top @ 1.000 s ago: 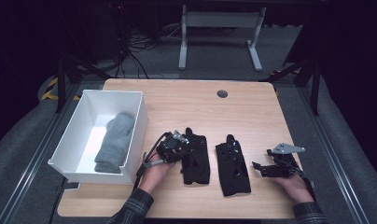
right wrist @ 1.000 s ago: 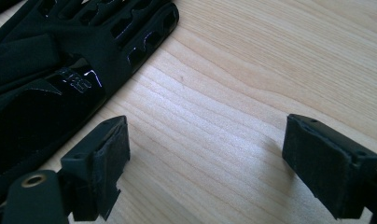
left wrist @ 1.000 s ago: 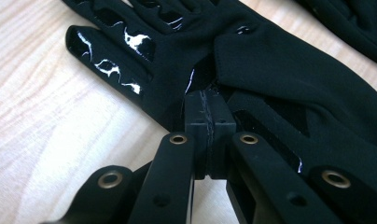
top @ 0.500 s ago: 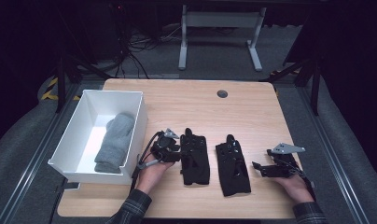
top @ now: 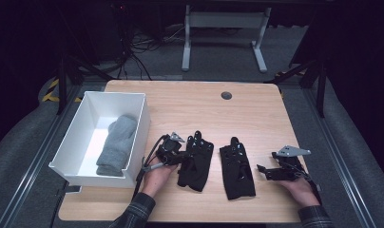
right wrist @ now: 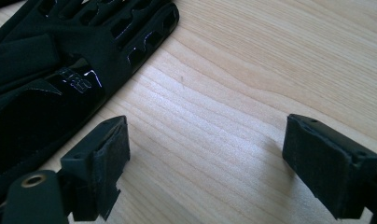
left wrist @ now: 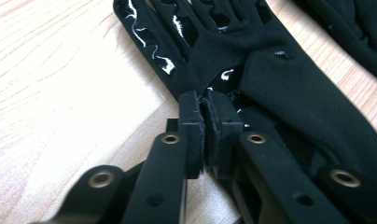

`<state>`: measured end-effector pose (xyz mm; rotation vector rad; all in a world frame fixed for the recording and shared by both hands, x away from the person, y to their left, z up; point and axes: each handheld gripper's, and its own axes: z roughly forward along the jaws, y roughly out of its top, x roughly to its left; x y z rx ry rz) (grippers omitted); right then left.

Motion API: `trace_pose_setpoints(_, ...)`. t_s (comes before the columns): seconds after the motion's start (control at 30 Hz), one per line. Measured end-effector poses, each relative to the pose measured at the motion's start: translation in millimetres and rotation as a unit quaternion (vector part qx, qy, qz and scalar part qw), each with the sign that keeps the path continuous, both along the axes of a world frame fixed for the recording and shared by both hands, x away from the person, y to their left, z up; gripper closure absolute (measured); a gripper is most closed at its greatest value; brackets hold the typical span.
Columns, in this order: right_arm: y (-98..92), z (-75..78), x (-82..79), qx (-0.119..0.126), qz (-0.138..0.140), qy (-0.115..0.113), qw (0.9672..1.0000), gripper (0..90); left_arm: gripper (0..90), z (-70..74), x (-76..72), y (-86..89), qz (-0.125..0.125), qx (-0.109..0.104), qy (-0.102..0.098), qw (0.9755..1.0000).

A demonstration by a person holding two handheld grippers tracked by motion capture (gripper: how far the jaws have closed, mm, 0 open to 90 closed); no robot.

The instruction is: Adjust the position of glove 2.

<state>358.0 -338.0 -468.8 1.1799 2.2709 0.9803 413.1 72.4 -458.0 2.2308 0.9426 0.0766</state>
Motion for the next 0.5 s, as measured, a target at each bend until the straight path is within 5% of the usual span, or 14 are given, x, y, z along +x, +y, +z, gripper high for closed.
trace_pose_setpoints(0.13, -0.2, 0.6, -0.2, -0.001, 0.002, 0.002, 1.0000, 16.9, 87.3, 1.8, 2.2, 4.9, 0.005, -0.033, 0.021, 0.9992)
trace_pose_setpoints(0.23, -0.8, 5.5, 0.5, 0.003, 0.010, 0.014, 0.9998, 28.5, 87.4, 8.6, 1.0, 9.2, 0.002, -0.061, 0.028, 0.9978)
trace_pose_setpoints(0.5, 14.4, 18.3, -4.0, 0.010, 0.070, 0.008, 0.9975, 81.9, 87.4, 23.1, -3.3, 11.3, -0.010, -0.085, 0.023, 0.9961)
